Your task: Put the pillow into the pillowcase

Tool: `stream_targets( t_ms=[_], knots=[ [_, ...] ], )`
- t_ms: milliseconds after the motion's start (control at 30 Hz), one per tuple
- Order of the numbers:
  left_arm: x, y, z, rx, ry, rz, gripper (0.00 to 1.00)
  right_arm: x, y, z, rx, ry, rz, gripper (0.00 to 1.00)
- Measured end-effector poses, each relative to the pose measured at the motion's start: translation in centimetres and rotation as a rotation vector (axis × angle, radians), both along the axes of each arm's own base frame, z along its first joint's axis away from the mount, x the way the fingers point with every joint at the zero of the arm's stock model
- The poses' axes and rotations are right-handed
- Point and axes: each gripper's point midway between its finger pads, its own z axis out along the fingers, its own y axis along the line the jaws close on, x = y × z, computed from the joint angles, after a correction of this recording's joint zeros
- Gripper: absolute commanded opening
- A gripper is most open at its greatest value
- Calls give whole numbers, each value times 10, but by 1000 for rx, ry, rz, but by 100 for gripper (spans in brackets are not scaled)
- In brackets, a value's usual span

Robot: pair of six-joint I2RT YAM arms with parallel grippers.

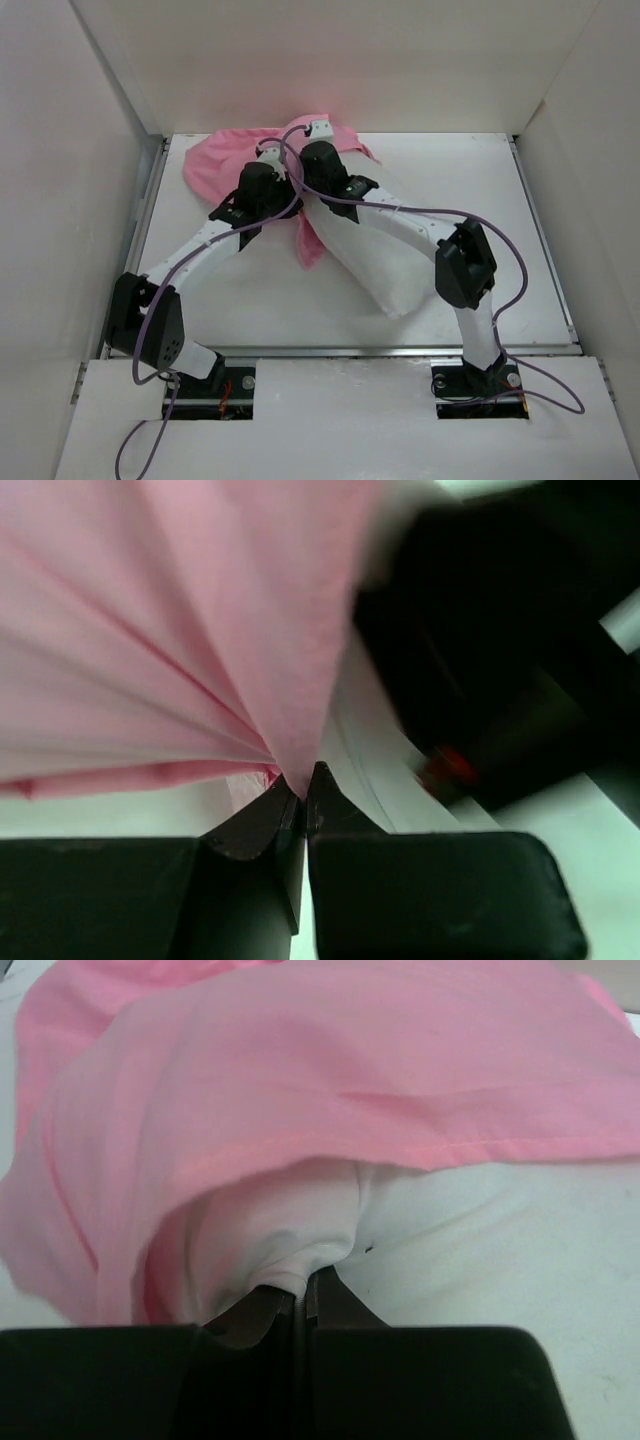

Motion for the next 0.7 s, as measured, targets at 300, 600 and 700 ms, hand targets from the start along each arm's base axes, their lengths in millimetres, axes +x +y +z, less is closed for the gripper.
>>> stream_targets(
  t_ms=[300, 600, 700],
  knots=[
    [-58, -32, -8, 58, 113, -287, 0, 19, 20, -33, 71, 31, -41, 0],
    [-71, -29, -20, 85, 250, -309, 0, 33, 44, -39, 260, 83, -22, 0],
    [-74, -27, -22, 98, 264, -315, 19, 32, 50, -38, 313, 109, -2, 0]
  ],
)
